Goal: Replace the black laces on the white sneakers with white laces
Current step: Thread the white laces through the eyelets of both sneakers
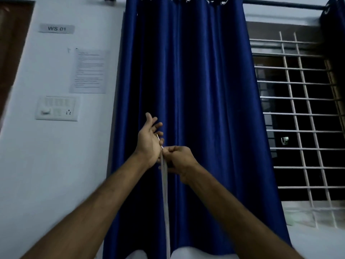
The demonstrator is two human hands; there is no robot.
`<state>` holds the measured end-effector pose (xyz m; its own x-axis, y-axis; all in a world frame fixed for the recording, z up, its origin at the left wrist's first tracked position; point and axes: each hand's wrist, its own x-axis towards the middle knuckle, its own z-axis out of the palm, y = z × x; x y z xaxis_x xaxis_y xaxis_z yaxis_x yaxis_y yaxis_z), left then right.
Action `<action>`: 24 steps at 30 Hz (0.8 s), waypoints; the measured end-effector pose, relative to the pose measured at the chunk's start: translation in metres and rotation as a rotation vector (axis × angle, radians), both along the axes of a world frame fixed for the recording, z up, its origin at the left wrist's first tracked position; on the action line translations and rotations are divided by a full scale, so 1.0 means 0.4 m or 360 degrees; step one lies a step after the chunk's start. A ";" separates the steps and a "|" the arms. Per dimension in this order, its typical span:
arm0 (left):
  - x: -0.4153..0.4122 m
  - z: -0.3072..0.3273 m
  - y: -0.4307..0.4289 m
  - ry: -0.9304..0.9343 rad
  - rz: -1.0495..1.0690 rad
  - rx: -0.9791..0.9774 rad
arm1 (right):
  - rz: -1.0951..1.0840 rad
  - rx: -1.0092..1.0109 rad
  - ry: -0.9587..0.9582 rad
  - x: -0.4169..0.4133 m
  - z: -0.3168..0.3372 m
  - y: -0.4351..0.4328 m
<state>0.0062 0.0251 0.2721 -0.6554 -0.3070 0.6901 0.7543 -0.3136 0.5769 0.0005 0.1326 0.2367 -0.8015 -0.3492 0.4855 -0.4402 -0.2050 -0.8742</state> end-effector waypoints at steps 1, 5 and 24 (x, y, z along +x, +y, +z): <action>0.003 0.003 0.002 0.0014 0.0070 -0.0051 | -0.0019 -0.0064 0.0025 -0.002 0.000 -0.007; -0.002 -0.028 -0.005 -0.0032 0.0494 -0.0359 | -0.0154 -0.0266 0.0067 -0.023 -0.010 -0.030; 0.018 -0.083 -0.049 -0.0495 0.0661 -0.0686 | -0.0765 -0.0087 0.0293 -0.068 0.051 0.049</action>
